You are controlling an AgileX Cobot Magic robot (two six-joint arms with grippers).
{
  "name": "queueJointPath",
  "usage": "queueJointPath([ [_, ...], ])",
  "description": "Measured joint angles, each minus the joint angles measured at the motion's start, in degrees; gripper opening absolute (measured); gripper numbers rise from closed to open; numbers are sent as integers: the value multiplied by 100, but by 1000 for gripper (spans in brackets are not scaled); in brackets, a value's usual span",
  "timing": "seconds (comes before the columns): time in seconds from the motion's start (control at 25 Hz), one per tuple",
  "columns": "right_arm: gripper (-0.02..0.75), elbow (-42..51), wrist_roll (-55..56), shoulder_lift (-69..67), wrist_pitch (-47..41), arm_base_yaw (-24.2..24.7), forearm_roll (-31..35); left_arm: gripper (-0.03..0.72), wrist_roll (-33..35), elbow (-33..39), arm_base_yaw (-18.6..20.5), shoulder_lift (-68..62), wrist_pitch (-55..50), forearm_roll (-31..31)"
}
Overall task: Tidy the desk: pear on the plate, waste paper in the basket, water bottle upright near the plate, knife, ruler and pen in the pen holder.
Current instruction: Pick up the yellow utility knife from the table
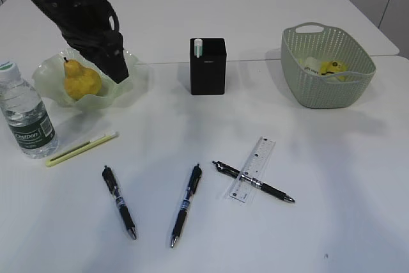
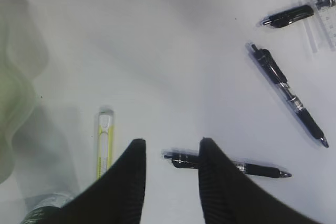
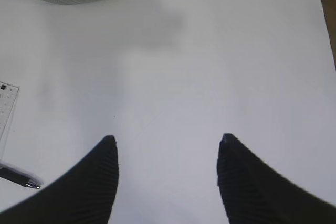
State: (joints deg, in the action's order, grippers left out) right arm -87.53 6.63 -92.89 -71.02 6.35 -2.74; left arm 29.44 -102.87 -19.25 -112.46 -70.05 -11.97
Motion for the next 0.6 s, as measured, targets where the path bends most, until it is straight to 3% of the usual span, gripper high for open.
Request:
queueJointPath([
  [0.36, 473, 0, 0, 0, 0, 0, 30, 237, 467, -2, 331, -64, -14, -38],
  [0.6, 473, 0, 0, 0, 0, 0, 30, 237, 489, -2, 335, -333, -18, -61],
])
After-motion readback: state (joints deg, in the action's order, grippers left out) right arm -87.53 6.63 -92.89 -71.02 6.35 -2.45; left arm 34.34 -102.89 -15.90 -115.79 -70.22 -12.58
